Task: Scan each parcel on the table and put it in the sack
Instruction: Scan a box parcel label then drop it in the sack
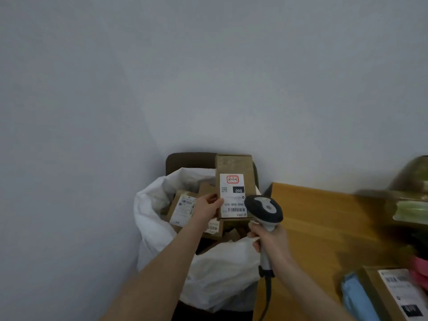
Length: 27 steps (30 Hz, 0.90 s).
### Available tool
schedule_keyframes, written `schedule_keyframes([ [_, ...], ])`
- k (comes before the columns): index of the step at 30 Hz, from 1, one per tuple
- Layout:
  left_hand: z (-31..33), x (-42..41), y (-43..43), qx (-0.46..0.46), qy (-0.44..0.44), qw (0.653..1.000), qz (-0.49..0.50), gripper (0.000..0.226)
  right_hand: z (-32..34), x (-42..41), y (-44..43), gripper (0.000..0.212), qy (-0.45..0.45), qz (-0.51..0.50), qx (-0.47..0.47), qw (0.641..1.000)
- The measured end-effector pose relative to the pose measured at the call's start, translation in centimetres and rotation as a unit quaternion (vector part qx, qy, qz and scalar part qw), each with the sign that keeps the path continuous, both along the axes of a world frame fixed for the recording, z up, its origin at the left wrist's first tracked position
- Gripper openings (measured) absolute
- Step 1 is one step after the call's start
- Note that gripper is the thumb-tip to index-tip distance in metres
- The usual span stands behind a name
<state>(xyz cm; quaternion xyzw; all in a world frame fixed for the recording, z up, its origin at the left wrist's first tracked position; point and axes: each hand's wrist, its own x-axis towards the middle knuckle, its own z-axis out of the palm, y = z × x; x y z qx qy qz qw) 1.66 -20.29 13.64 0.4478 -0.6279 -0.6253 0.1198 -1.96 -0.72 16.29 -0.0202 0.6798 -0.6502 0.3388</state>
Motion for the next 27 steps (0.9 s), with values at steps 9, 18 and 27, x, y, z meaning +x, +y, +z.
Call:
schedule_keyframes([
  [9, 1.3, 7.9, -8.3, 0.098, 0.013, 0.995, 0.017, 0.023, -0.4, -1.9, -8.6, 0.026, 0.036, 0.0, 0.044, 0.998],
  [18, -0.1, 10.2, -17.2, 0.047, -0.028, 0.995, -0.086, 0.032, -0.2, 0.1, -19.1, 0.024, 0.012, 0.059, 0.071, 0.996],
  [27, -5.7, 13.6, -26.2, 0.127, -0.143, 0.972, 0.137, 0.085, -1.4, 1.1, -21.8, 0.02, 0.03, 0.075, 0.176, 0.981],
])
